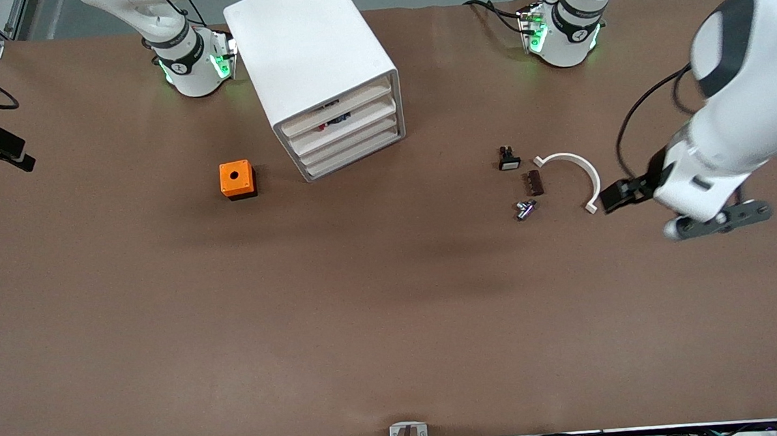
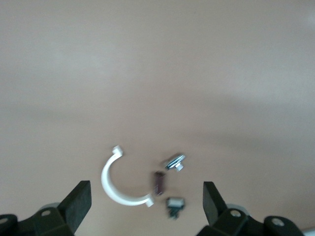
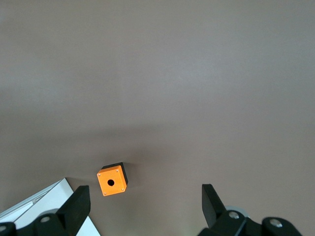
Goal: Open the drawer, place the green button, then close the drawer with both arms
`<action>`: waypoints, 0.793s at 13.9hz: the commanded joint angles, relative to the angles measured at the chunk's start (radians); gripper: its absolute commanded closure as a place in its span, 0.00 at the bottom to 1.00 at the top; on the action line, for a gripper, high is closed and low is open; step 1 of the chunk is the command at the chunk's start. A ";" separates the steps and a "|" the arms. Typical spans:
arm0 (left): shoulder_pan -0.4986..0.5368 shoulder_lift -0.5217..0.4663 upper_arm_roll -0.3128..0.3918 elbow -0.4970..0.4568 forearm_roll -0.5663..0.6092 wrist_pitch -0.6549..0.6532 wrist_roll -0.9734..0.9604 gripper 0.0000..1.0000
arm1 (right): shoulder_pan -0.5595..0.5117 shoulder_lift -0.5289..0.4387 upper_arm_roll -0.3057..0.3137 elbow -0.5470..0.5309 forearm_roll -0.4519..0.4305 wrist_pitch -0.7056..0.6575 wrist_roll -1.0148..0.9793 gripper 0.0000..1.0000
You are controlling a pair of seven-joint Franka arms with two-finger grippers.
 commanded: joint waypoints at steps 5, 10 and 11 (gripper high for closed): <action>0.122 -0.092 -0.004 -0.023 0.020 -0.124 0.127 0.00 | -0.010 0.017 0.015 0.025 -0.011 -0.009 -0.015 0.00; 0.131 -0.065 -0.001 0.003 0.018 -0.123 0.140 0.00 | -0.007 0.019 0.017 0.025 -0.011 -0.010 -0.013 0.00; 0.137 -0.063 -0.001 0.022 0.020 -0.123 0.134 0.00 | -0.007 0.022 0.017 0.025 -0.008 -0.009 -0.013 0.00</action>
